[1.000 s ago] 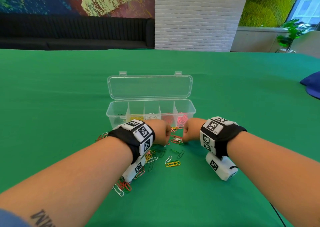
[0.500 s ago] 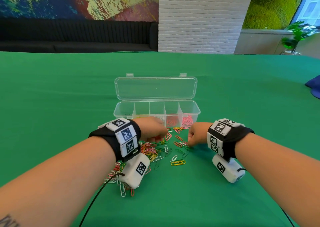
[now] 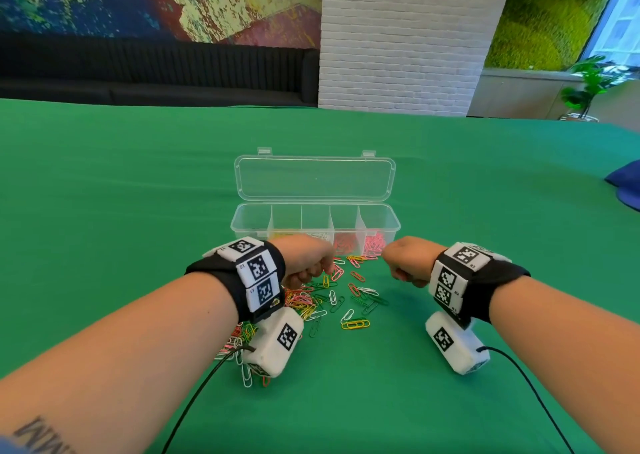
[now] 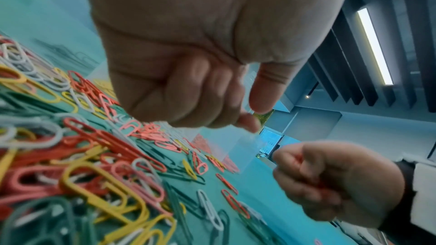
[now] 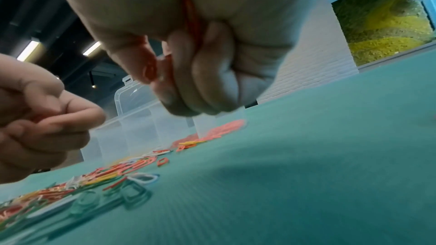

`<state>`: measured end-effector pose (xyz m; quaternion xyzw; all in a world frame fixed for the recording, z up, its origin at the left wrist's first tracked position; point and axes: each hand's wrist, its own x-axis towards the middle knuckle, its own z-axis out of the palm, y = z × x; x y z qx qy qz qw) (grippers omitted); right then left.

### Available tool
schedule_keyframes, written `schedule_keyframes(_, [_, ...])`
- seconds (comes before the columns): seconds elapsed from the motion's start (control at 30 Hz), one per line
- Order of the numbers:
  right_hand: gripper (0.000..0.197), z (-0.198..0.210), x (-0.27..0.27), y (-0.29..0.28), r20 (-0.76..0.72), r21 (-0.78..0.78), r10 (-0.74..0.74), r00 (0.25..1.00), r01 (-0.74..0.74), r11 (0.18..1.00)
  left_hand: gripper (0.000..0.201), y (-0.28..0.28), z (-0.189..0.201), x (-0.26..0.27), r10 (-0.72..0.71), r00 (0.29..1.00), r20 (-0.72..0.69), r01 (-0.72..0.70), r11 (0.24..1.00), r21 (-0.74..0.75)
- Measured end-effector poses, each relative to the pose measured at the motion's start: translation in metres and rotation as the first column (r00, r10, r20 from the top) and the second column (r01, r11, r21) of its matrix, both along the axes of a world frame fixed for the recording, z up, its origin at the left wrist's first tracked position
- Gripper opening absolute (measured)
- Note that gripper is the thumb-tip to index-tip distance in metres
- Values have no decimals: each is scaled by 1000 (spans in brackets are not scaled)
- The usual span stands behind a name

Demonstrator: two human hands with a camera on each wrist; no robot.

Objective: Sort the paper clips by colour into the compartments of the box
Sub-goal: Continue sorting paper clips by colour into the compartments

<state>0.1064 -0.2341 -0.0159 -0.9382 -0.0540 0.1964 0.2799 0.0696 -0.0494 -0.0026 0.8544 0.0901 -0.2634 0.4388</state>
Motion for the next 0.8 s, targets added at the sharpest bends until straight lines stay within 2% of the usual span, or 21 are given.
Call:
schedule_keyframes(0.03, [34,0,1,-2,13,60,-28,1000,27,998,25,-2,0,0,-18,1000,17,17,999,47])
schedule_keyframes(0.1, [36,2,3,-6,44,145,-70,997,63,987,24,-7,-4,1,-140,985,105,113,968,224])
schedule_keyframes(0.2, [38,5,5,-9,37,249,-107,994,94,964,12,-16,-9,0,-367,900,233,222,849,480])
schedule_keyframes(0.33, [41,5,7,-10,-13,379,-174,985,166,910,18,-25,-12,1,-526,826,202,305,719,625])
schedule_keyframes(0.4, [44,4,8,-11,-13,403,-183,983,173,899,18,-29,-13,4,-574,794,199,322,676,663])
schedule_keyframes(0.5, [47,3,9,-14,-28,429,-191,981,184,884,16,-32,-14,7,-592,783,190,332,657,677])
schedule_keyframes(0.8, [30,3,7,-11,-63,401,-184,981,193,895,10,-34,-15,9,-658,736,158,357,576,735])
